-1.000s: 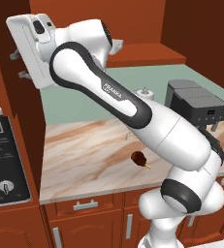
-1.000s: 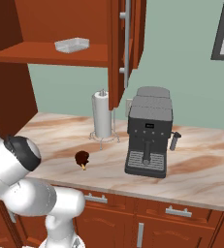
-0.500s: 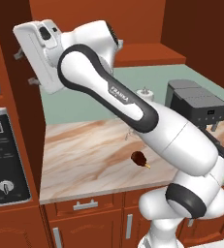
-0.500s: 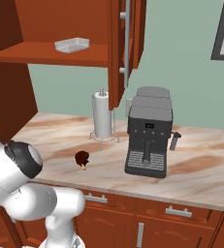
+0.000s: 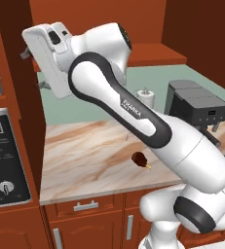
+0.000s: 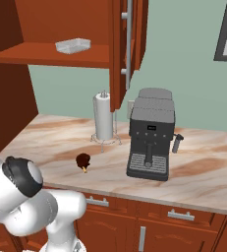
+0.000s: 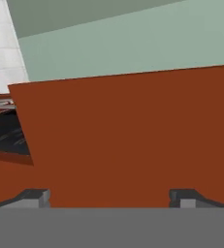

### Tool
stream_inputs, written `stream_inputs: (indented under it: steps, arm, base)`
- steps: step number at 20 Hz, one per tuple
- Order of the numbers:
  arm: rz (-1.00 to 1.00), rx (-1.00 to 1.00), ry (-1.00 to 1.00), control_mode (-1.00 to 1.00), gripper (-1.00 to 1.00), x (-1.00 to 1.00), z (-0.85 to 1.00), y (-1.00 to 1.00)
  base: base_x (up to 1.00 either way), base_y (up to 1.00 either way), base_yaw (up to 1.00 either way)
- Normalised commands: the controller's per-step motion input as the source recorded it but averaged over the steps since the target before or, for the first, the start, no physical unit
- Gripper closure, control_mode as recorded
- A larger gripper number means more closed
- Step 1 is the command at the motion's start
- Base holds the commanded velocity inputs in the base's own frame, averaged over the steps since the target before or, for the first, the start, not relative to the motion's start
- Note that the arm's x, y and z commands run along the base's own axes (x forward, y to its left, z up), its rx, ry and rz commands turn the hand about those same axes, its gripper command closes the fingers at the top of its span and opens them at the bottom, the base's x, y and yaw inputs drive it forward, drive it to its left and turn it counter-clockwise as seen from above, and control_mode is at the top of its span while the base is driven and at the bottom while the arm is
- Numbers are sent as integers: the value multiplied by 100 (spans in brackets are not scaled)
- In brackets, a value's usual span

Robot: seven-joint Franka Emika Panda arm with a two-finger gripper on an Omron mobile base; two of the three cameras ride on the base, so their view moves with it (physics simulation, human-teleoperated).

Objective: Retrieve the tupperware from the cabinet, then place the raw meat into the tupperware to avoid contamination.

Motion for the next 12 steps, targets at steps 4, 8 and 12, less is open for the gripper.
stream_inputs:
  steps: [4, 8, 12]
  arm:
    - [-5, -2, -2, -100, -100, -34, 1, -38]
    - [-6, -2, 0, -100, -100, -24, 0, -47]
    - [-6, 0, 0, -100, -100, -22, 1, -52]
  base:
    - [0, 0, 0]
    - [0, 0, 0]
    - [0, 0, 0]
